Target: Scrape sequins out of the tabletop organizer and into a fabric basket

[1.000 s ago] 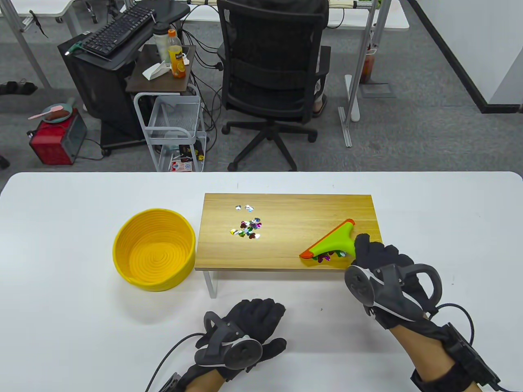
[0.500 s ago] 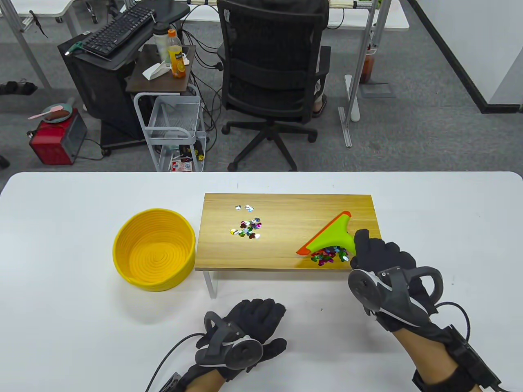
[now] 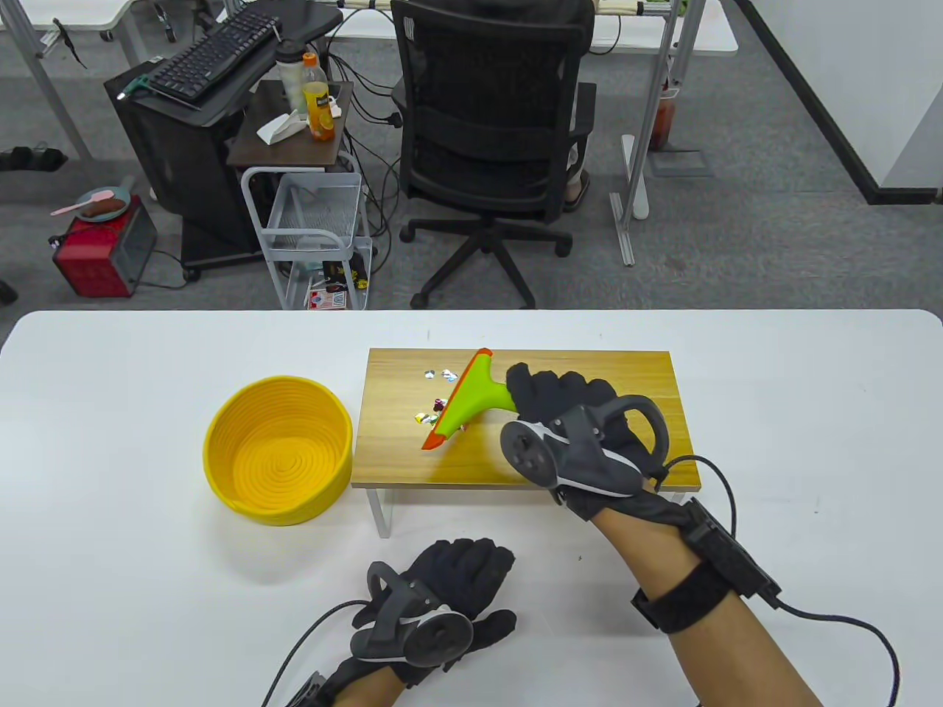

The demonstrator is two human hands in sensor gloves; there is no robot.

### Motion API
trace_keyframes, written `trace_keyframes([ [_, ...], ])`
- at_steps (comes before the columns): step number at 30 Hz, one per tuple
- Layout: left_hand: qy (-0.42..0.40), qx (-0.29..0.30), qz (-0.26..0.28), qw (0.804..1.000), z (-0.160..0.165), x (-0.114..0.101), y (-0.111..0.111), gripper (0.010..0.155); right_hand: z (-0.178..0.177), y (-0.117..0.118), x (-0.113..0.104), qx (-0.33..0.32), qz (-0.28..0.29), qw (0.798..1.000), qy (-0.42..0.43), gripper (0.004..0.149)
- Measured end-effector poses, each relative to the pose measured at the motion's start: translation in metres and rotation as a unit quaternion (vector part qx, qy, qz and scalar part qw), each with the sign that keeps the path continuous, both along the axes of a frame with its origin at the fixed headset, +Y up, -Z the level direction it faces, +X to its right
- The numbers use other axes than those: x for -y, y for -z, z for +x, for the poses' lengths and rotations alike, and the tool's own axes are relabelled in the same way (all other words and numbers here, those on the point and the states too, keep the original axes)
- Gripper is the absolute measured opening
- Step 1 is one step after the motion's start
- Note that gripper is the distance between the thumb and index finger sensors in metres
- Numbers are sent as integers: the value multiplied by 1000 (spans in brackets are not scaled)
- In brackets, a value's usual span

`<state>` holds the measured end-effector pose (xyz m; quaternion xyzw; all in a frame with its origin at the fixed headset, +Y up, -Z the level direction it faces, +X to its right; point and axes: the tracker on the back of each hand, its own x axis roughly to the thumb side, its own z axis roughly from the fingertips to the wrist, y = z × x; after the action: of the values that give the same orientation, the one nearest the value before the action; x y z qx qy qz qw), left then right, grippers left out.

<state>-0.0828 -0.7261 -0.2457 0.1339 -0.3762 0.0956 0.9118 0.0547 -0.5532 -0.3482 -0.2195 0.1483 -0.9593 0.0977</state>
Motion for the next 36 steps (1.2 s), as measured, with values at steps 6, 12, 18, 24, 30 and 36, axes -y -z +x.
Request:
trace_keyframes([
  [6, -3, -2, 1, 1000, -2, -1, 0, 77, -34, 20, 10, -8, -16, 1000, -24, 61],
  [12, -4, -4, 3, 1000, -3, 0, 1, 77, -47, 33, 19, -7, -28, 999, -33, 61],
  [18, -2, -5, 0, 1000, -4, 0, 2, 77, -48, 36, 25, -2, -27, 999, -47, 61],
  [24, 0, -5, 1, 1000, -4, 0, 2, 77, -29, 30, 24, 8, -29, 998, -58, 62],
  [30, 3, -5, 0, 1000, -3, 0, 1, 77, 2, 17, 20, 24, -29, 997, -74, 62],
  [36, 8, -1, 0, 1000, 0, 1, 0, 77, 42, 3, 18, 45, -33, 995, -80, 62],
])
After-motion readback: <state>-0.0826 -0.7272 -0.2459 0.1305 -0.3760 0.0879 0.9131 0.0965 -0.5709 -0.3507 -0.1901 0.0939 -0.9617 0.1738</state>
